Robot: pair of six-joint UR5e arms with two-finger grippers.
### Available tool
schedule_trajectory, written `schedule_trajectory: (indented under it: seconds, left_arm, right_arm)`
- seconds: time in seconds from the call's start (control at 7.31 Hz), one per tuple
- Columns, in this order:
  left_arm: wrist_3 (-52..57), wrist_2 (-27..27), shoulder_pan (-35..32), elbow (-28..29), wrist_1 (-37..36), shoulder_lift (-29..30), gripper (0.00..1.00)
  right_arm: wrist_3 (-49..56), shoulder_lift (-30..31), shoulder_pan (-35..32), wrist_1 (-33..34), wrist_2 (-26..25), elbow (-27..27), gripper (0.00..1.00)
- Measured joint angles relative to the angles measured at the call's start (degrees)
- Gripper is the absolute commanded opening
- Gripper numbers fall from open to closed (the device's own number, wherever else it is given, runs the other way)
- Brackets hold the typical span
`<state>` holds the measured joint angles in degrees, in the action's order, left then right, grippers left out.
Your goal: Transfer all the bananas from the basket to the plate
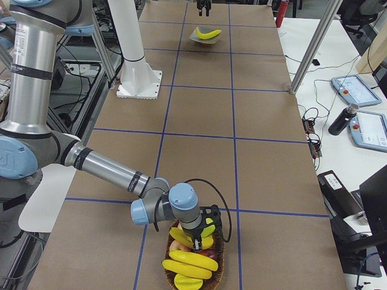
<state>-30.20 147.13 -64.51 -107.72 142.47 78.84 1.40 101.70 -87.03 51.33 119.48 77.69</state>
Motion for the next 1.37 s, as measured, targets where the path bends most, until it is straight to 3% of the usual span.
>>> schedule_trajectory:
  seconds: [0.55,0.96,1.37]
  left_arm:
    - [-0.22,0.04,0.00,0.13,0.00,0.00,1.00]
    - [-1.30,0.38,0.09,0.04,0.00,0.59,1.00]
    - [-8.78,0.44,0.78,0.03,0.00,5.68,1.00]
  right_arm:
    - [0.61,-0.14,-0.92,2.17,-1.69,5.41,0.00]
    - [-2.20,-0.80,-1.61,19.50,-0.80,22.19,0.00]
    - [-16.35,-5.76,-0.67,24.41,7.67,27.99,0.00]
